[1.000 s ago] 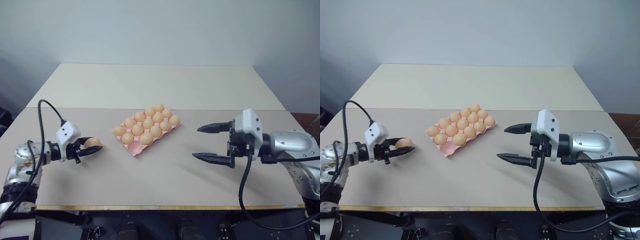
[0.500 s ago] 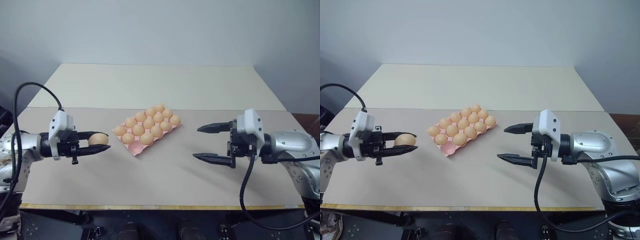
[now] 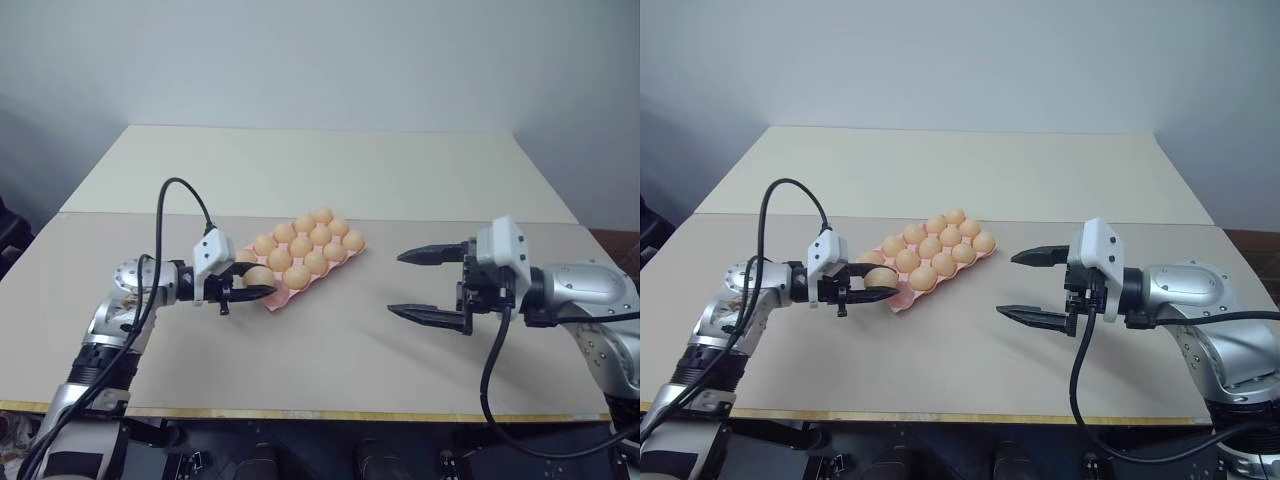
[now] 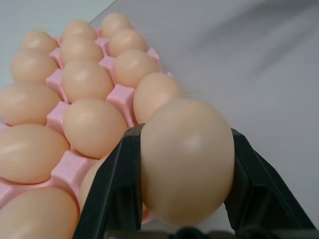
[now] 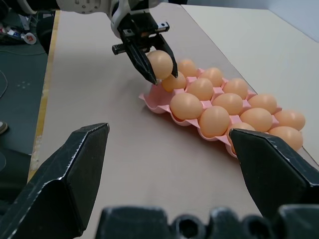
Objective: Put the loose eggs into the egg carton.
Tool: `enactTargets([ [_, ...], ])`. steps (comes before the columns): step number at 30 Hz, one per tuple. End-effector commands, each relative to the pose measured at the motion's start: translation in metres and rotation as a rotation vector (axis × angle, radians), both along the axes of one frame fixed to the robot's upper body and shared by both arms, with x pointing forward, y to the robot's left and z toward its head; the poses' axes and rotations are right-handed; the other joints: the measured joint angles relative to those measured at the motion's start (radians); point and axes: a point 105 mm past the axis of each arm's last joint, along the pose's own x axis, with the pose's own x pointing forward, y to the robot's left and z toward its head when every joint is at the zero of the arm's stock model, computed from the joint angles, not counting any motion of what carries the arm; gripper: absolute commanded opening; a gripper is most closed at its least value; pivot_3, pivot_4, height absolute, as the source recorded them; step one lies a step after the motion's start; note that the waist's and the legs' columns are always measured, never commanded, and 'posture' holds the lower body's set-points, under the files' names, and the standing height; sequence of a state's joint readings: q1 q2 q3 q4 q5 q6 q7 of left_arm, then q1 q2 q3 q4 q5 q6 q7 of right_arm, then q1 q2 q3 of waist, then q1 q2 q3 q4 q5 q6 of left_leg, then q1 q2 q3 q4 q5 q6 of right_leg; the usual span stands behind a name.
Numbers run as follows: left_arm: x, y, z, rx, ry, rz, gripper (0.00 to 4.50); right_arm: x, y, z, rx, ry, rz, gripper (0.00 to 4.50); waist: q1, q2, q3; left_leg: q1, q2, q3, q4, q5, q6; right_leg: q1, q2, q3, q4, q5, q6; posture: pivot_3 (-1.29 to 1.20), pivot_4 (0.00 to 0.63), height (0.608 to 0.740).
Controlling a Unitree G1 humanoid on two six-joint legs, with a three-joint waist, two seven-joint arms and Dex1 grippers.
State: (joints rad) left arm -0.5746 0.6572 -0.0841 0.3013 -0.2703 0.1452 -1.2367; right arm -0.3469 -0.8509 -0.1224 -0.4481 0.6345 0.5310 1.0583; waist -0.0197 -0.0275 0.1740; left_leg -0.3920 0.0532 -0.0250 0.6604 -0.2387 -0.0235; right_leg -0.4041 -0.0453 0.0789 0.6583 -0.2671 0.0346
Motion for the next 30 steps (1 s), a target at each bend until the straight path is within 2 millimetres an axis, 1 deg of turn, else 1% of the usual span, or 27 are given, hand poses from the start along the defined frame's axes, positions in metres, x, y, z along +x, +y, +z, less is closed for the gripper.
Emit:
enactTargets([
  [1,0.002,-0.005,0.006,0.000,-0.033,-0.039,2.71,-0.006,-0.001,0.014,0.009,-0.061,-0.001,4.50,0.003,0.000,0.000,0.000,0.000,0.000,0.000,0.000,0.000,0.000,0.000,0.000,0.000,0.000,0.000,0.00,0.150,0.740],
  [5,0.000,-0.009,0.009,-0.034,-0.028,-0.054,3.98,-0.006,-0.001,0.015,0.011,-0.063,-0.005,4.50,0.002,0.000,0.000,0.000,0.000,0.000,0.000,0.000,0.000,0.000,0.000,0.000,0.000,0.000,0.000,0.00,0.150,0.740],
  [6,0.000,-0.010,0.011,-0.039,-0.030,-0.053,4.37,-0.006,-0.001,0.015,0.013,-0.063,-0.005,4.50,0.002,0.000,0.000,0.000,0.000,0.000,0.000,0.000,0.000,0.000,0.000,0.000,0.001,0.000,0.000,0.00,0.150,0.740],
  [7,0.000,-0.009,0.012,-0.041,-0.031,-0.054,4.48,-0.006,-0.001,0.015,0.015,-0.062,-0.003,4.50,0.002,0.000,0.000,0.000,0.000,0.000,0.000,0.000,0.000,0.000,0.000,0.000,0.001,0.000,0.000,0.00,0.150,0.740],
  [13,0.000,-0.001,0.027,-0.064,-0.060,-0.022,4.48,-0.005,0.000,0.016,0.022,-0.059,0.003,4.50,0.002,0.000,0.000,0.000,0.000,0.000,0.000,0.000,0.000,0.000,0.000,0.000,0.000,0.000,0.000,0.00,0.150,0.740],
  [16,-0.006,0.013,0.045,-0.076,-0.108,-0.016,4.48,-0.005,0.000,0.016,0.024,-0.058,0.005,4.50,0.000,0.000,0.000,0.000,0.000,0.000,0.000,0.000,0.000,0.000,0.000,0.000,0.000,0.000,0.000,0.00,0.150,0.740],
  [18,-0.013,0.026,0.054,-0.093,-0.108,-0.016,4.48,-0.004,0.000,0.016,0.025,-0.057,0.006,4.50,-0.004,0.000,0.000,0.000,0.000,0.000,0.000,0.000,0.000,0.000,0.000,0.000,0.000,0.000,0.000,0.00,0.150,0.740],
  [21,-0.027,0.051,0.065,-0.070,-0.109,-0.008,4.48,-0.005,-0.002,0.016,0.023,-0.053,0.009,4.50,-0.012,0.000,0.000,0.001,0.000,0.000,0.000,0.000,0.000,0.000,0.000,0.000,0.000,0.000,0.000,0.00,0.150,0.740],
  [23,-0.048,0.076,0.074,-0.040,-0.091,-0.002,4.48,-0.005,-0.005,0.015,0.023,-0.049,0.014,4.50,-0.018,0.000,0.000,0.000,0.001,0.000,0.000,0.000,0.000,0.000,0.000,0.000,0.000,0.000,0.000,0.00,0.150,0.740],
  [25,-0.064,0.091,0.079,-0.020,-0.068,-0.001,4.48,-0.005,-0.008,0.014,0.024,-0.045,0.019,4.50,-0.026,0.000,0.000,0.000,0.001,0.000,0.000,0.000,0.000,-0.001,0.000,0.000,0.000,0.000,0.000,0.00,0.150,0.740],
  [28,-0.083,0.101,0.082,-0.031,-0.020,0.000,4.48,-0.006,-0.010,0.013,0.020,-0.043,0.029,4.50,-0.021,0.000,0.000,0.001,0.001,0.000,0.000,0.000,0.000,0.000,0.000,0.000,0.000,0.000,0.000,0.00,0.150,0.740],
  [30,-0.092,0.105,0.079,-0.042,0.008,0.052,4.48,-0.005,-0.013,0.010,0.016,-0.037,0.028,4.50,-0.016,0.001,0.000,0.001,0.001,0.000,0.000,0.000,0.000,0.000,0.000,-0.001,0.000,0.000,0.000,0.00,0.150,0.740],
])
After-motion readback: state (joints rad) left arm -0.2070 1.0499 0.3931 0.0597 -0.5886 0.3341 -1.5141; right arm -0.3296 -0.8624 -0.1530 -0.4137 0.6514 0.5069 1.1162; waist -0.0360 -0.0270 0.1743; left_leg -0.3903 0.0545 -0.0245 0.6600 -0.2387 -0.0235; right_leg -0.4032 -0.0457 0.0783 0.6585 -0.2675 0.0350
